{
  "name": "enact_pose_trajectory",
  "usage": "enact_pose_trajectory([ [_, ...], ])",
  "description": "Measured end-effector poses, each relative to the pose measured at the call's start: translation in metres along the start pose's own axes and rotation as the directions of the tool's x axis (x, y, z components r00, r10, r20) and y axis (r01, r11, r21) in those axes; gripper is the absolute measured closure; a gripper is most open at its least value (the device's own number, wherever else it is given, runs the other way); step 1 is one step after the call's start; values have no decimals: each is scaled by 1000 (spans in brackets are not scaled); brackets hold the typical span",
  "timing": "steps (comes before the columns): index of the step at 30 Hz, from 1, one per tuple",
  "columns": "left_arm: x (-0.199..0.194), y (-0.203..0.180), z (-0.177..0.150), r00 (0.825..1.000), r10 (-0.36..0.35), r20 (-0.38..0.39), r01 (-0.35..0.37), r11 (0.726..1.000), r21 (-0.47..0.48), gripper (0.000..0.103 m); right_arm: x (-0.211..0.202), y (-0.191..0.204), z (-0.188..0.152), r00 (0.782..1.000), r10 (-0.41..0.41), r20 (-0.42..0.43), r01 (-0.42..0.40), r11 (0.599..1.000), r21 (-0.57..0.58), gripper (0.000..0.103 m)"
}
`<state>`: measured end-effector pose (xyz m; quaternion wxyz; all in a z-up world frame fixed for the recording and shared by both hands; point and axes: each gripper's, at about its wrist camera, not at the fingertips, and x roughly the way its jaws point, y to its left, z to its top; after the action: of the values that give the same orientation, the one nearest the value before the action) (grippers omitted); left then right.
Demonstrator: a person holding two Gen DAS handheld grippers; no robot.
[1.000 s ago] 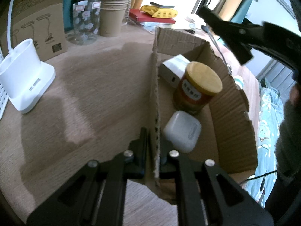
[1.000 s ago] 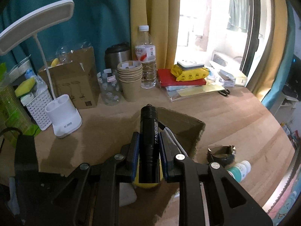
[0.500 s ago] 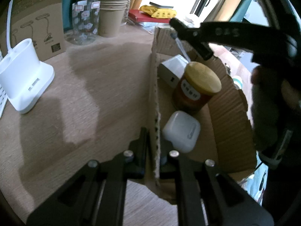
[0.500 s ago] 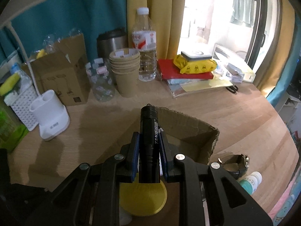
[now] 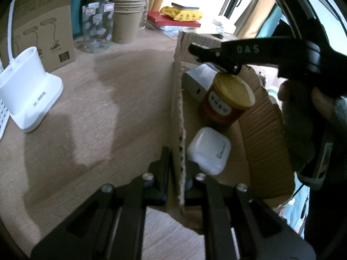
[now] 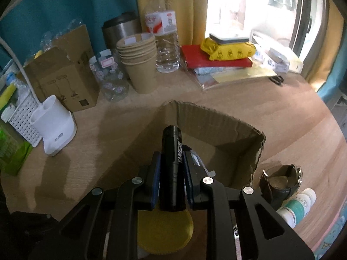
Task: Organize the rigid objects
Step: 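Lower the flashlight into the box and open the right gripper, then move the right gripper back toward the white pill bottle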
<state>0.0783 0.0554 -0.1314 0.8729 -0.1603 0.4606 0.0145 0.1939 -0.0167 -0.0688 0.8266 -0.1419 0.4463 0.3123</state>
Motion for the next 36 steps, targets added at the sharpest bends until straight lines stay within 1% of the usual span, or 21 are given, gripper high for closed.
enact_pose_trajectory([
  [4,-1,-1,0,1000,2,1,-2,1000,2,94,4,-3,-3,1000,-4,-12,4,1000,10,81],
  [11,0,0,0,1000,1,-1,-1,1000,-2,94,0,-2,-4,1000,-11,11,11,1000,9,79],
  [12,0,0,1,1000,1,0,-1,1000,-2,94,-2,-1,-4,1000,-16,21,16,1000,8,77],
  [13,0,1,1,1000,2,1,-2,1000,-2,94,-4,-1,-4,999,-22,30,22,1000,7,69],
  [15,0,1,1,1000,3,1,-3,1000,-3,94,-10,0,-5,998,-28,50,28,1000,5,61],
  [22,-1,2,-1,1000,7,3,-7,1000,-1,94,-28,4,-10,995,-42,87,42,999,5,61],
  [28,-1,3,0,1000,8,3,-8,1000,-1,94,-61,7,-22,988,-73,137,71,997,13,61],
  [36,0,2,0,1000,16,3,-16,1000,7,94,-90,-7,-40,979,-109,171,99,993,65,60],
])
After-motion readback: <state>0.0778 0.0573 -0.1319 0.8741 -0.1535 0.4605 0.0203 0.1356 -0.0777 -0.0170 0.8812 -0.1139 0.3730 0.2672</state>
